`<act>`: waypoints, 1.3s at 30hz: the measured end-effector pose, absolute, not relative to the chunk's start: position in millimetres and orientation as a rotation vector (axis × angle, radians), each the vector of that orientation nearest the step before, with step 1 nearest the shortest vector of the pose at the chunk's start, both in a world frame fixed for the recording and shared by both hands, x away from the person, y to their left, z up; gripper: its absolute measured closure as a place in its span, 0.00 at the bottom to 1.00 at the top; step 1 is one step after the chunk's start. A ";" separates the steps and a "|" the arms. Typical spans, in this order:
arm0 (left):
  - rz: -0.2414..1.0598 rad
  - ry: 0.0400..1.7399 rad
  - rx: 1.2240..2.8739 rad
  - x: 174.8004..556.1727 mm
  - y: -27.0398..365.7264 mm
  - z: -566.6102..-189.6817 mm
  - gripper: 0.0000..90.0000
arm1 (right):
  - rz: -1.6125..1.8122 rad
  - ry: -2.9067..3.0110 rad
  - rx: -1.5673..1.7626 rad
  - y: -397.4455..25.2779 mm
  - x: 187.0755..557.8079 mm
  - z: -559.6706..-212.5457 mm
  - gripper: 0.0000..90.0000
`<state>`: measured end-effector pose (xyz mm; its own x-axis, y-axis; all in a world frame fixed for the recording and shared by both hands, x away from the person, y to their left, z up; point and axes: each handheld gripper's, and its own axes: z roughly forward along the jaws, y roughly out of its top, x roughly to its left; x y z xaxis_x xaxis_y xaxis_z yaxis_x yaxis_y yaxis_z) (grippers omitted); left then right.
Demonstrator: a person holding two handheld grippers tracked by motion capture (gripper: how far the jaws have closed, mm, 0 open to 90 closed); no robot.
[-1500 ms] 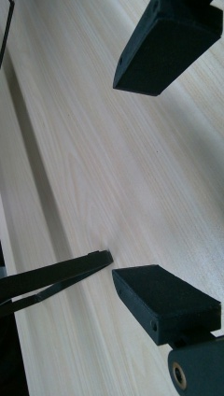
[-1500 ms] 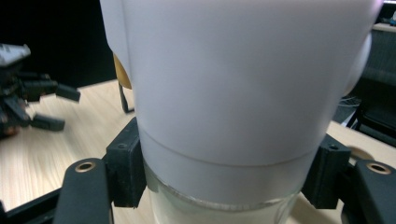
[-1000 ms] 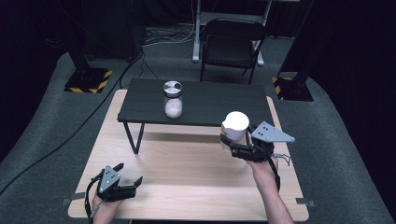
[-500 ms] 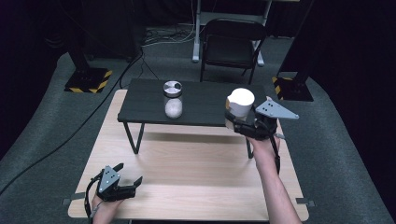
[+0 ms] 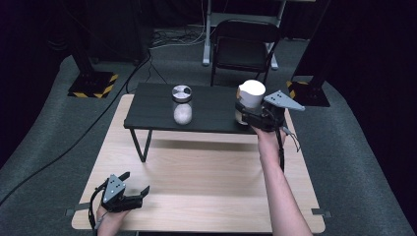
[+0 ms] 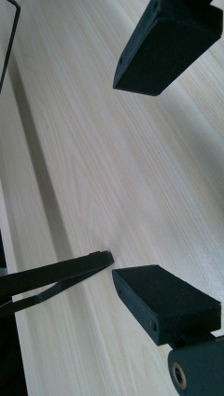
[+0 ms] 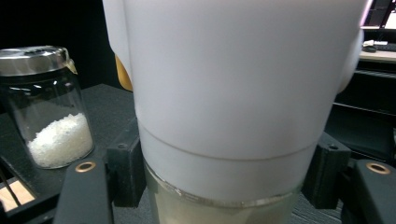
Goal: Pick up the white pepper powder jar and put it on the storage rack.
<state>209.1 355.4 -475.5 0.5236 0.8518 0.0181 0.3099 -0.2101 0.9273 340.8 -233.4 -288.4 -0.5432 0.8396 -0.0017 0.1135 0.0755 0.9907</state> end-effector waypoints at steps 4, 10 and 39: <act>0.671 0.979 1.766 209.9 356.2 -475.2 0.09 | 1.497 1.756 0.968 -229.8 346.0 -290.5 0.33; 0.674 0.977 1.765 209.5 356.1 -475.5 0.09 | 1.495 1.770 0.950 -230.3 347.8 -291.1 0.32; 0.682 0.978 1.775 209.0 353.4 -474.5 0.09 | 1.560 1.804 0.903 -310.6 263.7 -362.1 0.03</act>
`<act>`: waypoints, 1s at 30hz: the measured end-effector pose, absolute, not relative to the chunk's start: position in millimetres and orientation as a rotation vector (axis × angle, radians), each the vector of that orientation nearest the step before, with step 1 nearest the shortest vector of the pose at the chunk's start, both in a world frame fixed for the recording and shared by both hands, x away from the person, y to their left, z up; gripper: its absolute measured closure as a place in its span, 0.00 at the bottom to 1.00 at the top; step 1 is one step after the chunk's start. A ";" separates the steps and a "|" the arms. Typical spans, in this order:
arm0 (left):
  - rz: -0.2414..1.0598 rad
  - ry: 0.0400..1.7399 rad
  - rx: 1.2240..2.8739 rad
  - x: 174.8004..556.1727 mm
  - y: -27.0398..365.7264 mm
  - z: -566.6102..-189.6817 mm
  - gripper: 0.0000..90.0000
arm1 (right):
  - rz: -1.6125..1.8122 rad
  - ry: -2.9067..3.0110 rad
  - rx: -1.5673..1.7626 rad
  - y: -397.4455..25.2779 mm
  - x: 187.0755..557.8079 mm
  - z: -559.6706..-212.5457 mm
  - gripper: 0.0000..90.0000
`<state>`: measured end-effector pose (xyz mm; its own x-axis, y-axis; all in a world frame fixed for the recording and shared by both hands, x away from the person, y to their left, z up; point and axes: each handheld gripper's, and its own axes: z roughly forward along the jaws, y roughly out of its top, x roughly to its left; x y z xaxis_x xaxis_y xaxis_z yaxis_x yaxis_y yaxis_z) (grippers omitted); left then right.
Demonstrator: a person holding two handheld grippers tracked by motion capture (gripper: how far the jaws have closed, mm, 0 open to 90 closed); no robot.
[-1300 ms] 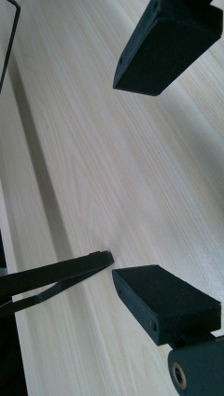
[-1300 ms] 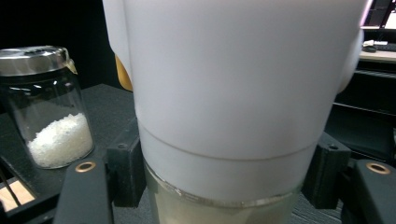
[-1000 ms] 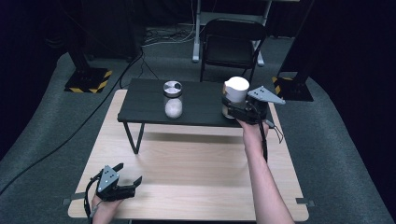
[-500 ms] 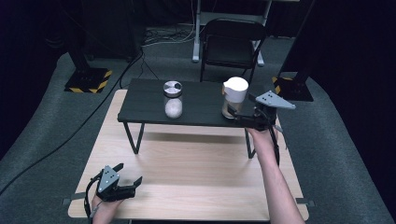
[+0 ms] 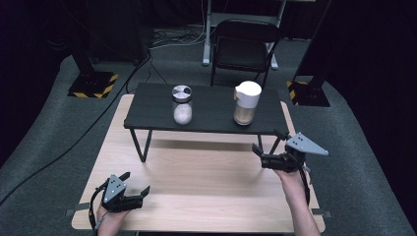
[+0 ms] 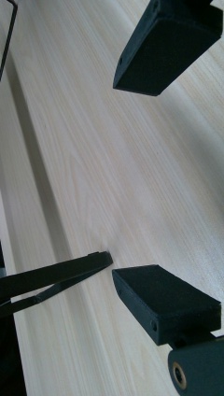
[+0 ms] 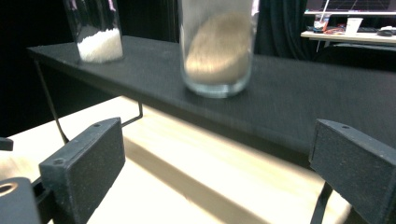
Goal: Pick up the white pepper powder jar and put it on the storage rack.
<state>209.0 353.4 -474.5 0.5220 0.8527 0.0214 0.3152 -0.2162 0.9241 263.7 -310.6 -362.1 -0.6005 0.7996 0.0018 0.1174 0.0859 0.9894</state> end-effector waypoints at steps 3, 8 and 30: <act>0.683 0.977 1.777 208.9 353.0 -474.4 0.09 | 1.562 1.812 0.886 -319.7 253.8 -377.6 0.02; 0.684 0.977 1.779 208.7 352.6 -474.2 0.09 | 1.541 1.821 0.897 -331.2 238.6 -408.4 0.01; 0.679 0.980 1.774 208.3 352.9 -474.5 0.09 | 1.386 1.853 0.976 -351.5 206.4 -479.3 0.02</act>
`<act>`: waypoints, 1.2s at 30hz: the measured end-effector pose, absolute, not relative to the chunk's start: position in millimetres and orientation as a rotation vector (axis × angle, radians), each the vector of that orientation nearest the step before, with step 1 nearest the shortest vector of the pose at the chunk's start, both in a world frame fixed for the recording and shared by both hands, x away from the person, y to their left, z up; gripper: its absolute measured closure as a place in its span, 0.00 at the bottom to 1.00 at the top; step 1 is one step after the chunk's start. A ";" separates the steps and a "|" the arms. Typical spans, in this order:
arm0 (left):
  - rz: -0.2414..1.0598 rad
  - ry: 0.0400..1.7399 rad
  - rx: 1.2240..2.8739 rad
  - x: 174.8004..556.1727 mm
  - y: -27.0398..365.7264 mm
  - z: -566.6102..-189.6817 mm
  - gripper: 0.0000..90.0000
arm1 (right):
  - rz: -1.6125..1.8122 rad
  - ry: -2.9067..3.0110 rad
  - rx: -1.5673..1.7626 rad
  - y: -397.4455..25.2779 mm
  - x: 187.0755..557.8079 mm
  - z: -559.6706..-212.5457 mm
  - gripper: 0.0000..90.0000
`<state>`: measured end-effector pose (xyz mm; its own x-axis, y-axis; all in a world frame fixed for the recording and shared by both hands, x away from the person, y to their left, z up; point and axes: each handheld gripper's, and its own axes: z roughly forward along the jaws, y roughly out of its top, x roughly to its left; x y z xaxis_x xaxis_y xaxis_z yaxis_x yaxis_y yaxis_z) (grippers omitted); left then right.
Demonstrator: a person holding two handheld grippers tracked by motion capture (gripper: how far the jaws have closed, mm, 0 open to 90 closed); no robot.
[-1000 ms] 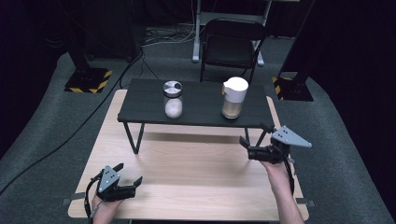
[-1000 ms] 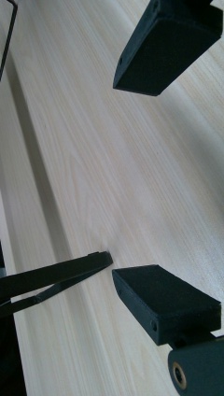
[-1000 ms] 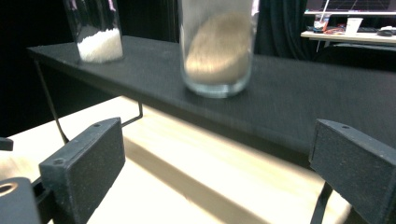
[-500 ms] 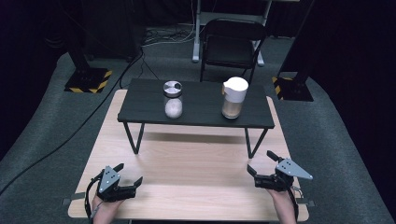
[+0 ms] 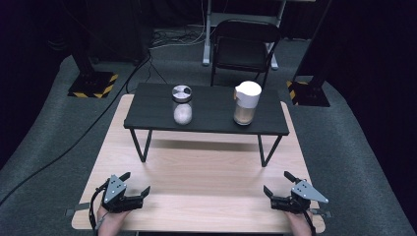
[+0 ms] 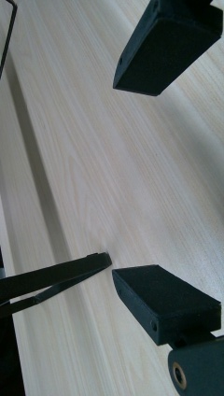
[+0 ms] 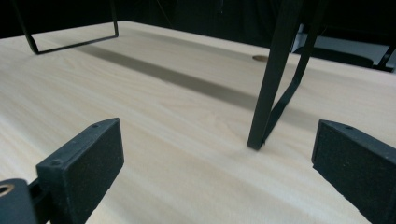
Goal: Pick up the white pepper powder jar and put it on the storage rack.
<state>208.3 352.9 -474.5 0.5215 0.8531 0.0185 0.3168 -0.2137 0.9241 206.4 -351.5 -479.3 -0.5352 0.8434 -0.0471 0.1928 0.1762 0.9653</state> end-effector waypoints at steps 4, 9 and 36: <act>0.678 0.981 1.771 208.1 353.2 -474.8 0.09 | 1.382 1.860 1.004 -353.7 204.3 -482.6 0.02; 0.677 0.981 1.775 208.5 353.0 -474.3 0.09 | 1.379 1.873 1.002 -353.9 205.4 -483.6 0.02; 0.673 0.983 1.774 208.8 353.6 -474.2 0.09 | 1.387 1.857 1.029 -355.7 206.7 -484.0 0.02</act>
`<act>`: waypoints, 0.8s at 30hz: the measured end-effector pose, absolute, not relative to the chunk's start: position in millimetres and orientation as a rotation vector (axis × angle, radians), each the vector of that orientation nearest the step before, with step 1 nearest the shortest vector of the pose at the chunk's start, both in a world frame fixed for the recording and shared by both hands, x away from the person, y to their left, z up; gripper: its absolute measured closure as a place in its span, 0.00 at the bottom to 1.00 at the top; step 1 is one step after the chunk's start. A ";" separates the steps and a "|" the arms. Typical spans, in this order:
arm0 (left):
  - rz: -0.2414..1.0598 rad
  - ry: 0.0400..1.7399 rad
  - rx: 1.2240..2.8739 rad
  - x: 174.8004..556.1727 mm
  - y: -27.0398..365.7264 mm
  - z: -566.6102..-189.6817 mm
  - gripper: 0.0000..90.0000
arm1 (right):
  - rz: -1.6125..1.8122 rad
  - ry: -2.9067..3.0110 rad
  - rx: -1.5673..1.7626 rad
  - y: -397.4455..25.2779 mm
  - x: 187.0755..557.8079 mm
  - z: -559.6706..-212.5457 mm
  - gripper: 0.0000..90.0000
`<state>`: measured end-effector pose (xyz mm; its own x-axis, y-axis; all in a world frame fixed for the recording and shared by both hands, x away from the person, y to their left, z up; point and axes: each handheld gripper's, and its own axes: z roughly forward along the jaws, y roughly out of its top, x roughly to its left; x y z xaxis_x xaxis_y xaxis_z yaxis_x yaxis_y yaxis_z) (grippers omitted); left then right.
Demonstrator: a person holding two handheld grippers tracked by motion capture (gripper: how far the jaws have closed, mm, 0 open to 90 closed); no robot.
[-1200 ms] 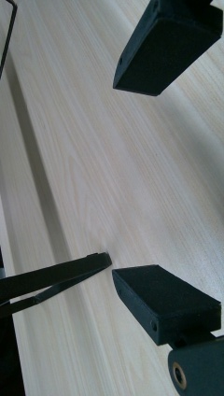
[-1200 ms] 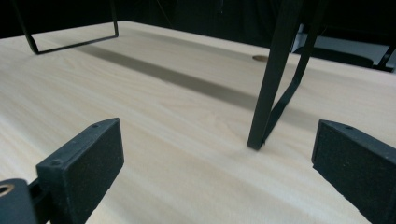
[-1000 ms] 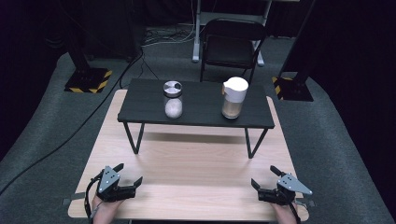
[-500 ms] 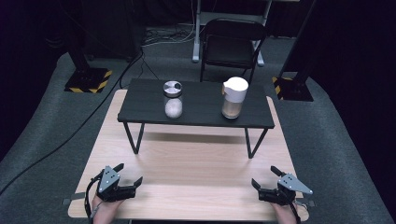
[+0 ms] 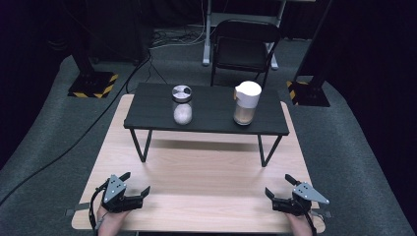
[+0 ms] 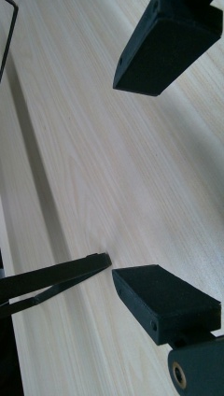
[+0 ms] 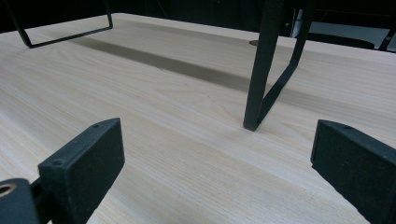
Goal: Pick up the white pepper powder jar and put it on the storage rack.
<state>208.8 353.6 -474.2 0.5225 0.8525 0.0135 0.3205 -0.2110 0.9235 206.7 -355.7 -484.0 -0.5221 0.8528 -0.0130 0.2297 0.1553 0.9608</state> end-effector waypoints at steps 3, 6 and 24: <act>0.675 0.980 1.772 208.4 353.6 -474.6 0.09 | 1.387 1.856 1.029 -355.8 206.4 -484.2 0.02; 0.673 0.980 1.770 208.5 354.1 -474.8 0.09 | 1.386 1.856 1.027 -355.6 206.4 -484.2 0.02; 0.673 0.978 1.765 208.1 355.1 -475.4 0.09 | 1.391 1.850 1.027 -356.2 205.7 -484.9 0.03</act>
<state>208.1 355.1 -475.4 0.5241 0.8516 0.0109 0.3144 -0.2053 0.9268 205.7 -356.2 -484.9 -0.5207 0.8537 -0.0125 0.2252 0.1514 0.9625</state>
